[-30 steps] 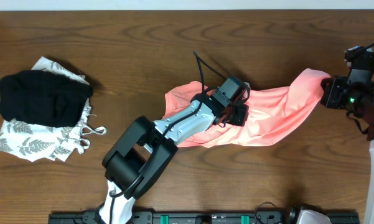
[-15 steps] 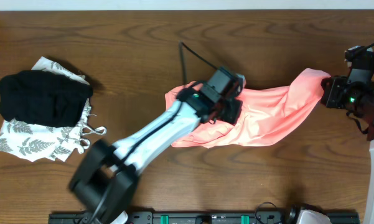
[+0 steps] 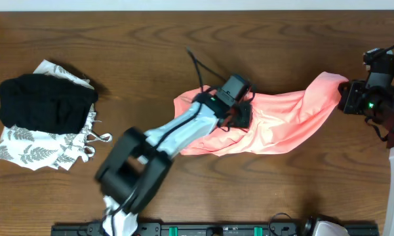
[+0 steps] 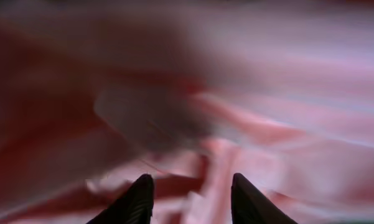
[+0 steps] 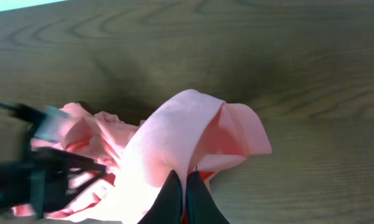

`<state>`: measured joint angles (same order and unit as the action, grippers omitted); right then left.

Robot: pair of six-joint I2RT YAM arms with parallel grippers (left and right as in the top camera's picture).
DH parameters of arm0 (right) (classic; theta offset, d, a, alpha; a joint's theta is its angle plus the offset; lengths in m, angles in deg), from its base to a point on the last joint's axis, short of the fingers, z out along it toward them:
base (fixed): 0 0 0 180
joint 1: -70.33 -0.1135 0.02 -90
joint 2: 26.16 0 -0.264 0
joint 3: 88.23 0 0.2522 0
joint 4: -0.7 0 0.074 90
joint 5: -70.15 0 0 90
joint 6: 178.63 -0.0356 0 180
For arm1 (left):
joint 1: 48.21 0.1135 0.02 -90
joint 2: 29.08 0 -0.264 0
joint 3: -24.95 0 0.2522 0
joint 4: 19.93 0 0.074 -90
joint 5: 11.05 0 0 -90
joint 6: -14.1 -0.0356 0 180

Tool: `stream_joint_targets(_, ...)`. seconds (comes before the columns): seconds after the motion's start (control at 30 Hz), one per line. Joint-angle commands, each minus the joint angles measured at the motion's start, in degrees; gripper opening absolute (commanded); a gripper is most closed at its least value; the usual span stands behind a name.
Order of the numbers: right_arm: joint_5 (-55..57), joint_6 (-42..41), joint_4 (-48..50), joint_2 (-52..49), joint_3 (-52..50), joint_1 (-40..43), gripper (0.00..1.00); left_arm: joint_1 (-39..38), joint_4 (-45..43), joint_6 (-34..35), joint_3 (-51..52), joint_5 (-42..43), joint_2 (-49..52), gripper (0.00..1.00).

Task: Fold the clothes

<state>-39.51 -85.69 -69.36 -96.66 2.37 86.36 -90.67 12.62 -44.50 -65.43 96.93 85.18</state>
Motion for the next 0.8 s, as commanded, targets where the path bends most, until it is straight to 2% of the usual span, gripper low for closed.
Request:
stream_joint_targets(0.0, -0.04, -0.79, 0.13, -0.02, 1.11, -0.26, 0.01, 0.13, -1.60, 4.02, -0.09, 2.34, 3.28, 0.43)
stream_joint_targets(0.37, -0.04, -0.76, 0.13, -0.02, 1.11, -0.26, 0.01, 0.13, -1.73, 3.19, -0.11, 4.02, 2.91, 0.44)
stream_joint_targets(0.57, -0.04, -0.76, 0.15, -0.02, 1.11, -0.26, 0.01, 0.11, 2.03, -0.33, -0.11, -4.57, -3.06, 0.44)
stream_joint_targets(0.77, -0.04, -0.76, 0.15, -0.02, 1.11, -0.26, 0.01, -1.22, 2.58, -0.22, -0.11, -5.16, -5.22, 0.51)
